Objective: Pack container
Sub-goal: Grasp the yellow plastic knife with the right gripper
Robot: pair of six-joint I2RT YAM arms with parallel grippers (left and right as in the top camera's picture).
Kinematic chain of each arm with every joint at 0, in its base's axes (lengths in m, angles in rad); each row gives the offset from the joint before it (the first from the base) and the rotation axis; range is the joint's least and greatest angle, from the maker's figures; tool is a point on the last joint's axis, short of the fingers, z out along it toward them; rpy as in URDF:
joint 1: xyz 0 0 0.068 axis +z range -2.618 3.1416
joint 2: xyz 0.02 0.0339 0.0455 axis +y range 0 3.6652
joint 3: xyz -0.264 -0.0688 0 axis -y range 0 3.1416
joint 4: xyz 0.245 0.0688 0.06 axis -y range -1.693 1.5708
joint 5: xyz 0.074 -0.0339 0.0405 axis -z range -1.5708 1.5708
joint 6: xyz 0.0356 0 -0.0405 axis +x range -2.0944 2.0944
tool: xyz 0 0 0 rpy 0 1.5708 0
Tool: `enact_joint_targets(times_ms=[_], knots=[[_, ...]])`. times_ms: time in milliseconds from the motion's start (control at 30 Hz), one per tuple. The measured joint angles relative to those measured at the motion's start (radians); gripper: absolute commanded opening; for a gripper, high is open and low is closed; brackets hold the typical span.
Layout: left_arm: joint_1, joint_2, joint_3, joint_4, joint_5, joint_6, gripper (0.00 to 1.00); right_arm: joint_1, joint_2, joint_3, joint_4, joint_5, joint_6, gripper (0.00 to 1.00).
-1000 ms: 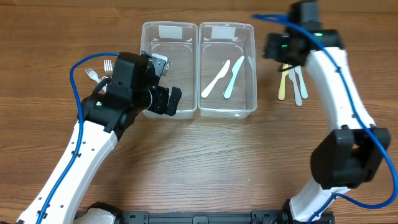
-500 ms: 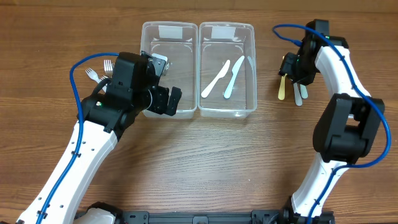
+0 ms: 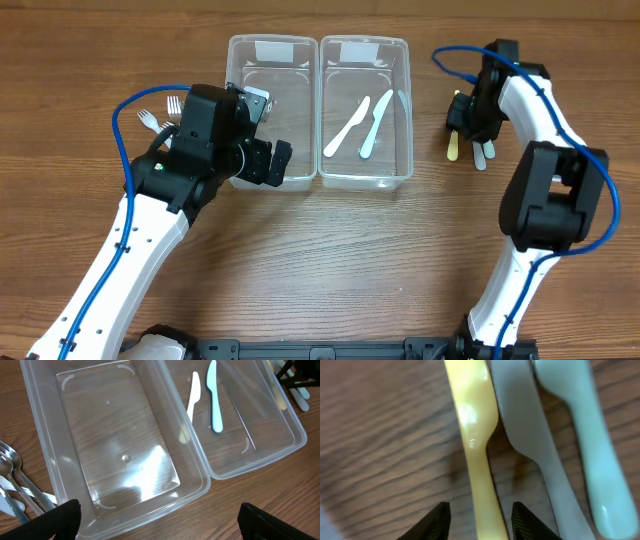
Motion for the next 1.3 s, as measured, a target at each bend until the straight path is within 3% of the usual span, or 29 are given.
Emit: enact_joint_targets(times_ms=[167, 367, 500, 867, 1033, 1100, 1167, 1233, 1300], knots=[[0.000, 0.000, 0.000, -0.002, 0.000, 0.000, 1.00, 0.000, 0.018, -0.006, 0.006, 0.004, 0.000, 0.40], [0.000, 0.000, 0.000, -0.002, 0.000, 0.000, 1.00, 0.000, 0.019, -0.006, -0.004, 0.012, 0.002, 0.17], [0.000, 0.000, 0.000, -0.002, 0.000, 0.000, 1.00, 0.000, 0.021, -0.006, -0.024, 0.012, -0.002, 0.11], [0.000, 0.000, 0.000, -0.002, 0.000, 0.000, 1.00, 0.002, 0.018, 0.053, -0.135, 0.025, -0.005, 0.10], [0.000, 0.000, 0.000, -0.001, 0.000, 0.000, 1.00, 0.029, -0.091, 0.143, -0.170, 0.006, -0.006, 0.10], [0.000, 0.000, 0.000, -0.002, 0.000, 0.000, 1.00, 0.063, -0.165, 0.161, -0.161, 0.003, -0.006, 0.15], [0.000, 0.000, 0.000, -0.002, 0.000, 0.000, 1.00, 0.103, -0.220, 0.176, -0.156, 0.011, -0.005, 0.36], [0.000, 0.000, 0.000, -0.002, 0.000, 0.000, 1.00, 0.149, -0.256, 0.192, -0.153, 0.042, 0.000, 0.47], [0.000, 0.000, 0.000, -0.002, 0.000, 0.000, 1.00, 0.171, -0.262, 0.197, -0.150, 0.068, 0.004, 0.49]])
